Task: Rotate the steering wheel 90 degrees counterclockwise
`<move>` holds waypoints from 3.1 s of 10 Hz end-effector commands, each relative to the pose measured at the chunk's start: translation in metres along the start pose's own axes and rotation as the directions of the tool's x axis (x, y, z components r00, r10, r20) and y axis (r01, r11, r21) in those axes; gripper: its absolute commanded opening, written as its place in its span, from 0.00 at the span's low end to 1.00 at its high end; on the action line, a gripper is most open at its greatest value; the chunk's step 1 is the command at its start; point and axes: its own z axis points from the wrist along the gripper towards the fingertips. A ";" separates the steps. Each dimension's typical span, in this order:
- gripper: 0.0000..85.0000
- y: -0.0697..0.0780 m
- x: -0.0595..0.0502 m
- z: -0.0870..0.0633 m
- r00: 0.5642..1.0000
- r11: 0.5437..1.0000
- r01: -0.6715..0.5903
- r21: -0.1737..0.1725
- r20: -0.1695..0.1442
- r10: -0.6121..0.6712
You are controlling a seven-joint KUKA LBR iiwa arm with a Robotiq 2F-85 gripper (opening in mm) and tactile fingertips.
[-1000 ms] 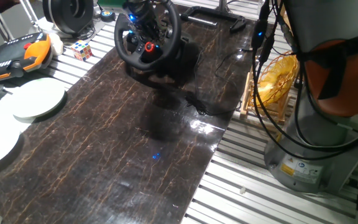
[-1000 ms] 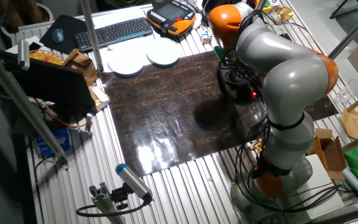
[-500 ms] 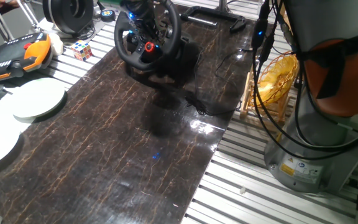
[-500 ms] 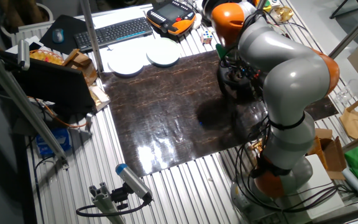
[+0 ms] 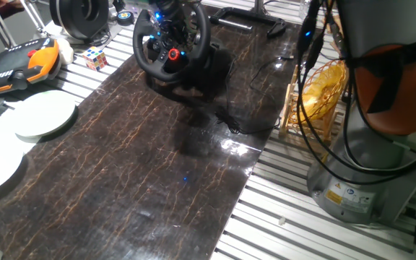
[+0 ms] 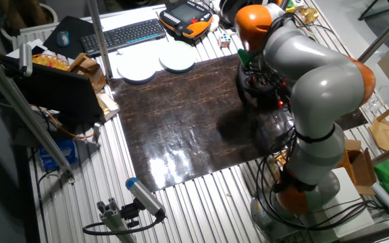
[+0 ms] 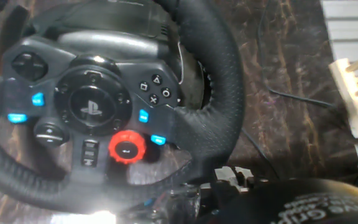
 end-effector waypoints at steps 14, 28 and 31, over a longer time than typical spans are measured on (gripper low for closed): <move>0.59 -0.002 -0.022 0.005 0.997 0.999 -0.044 -0.023 0.056 0.046; 0.58 -0.002 -0.023 0.005 0.998 0.999 -0.035 -0.015 0.054 0.036; 0.56 -0.002 -0.023 0.005 0.998 0.999 -0.037 -0.012 0.057 0.038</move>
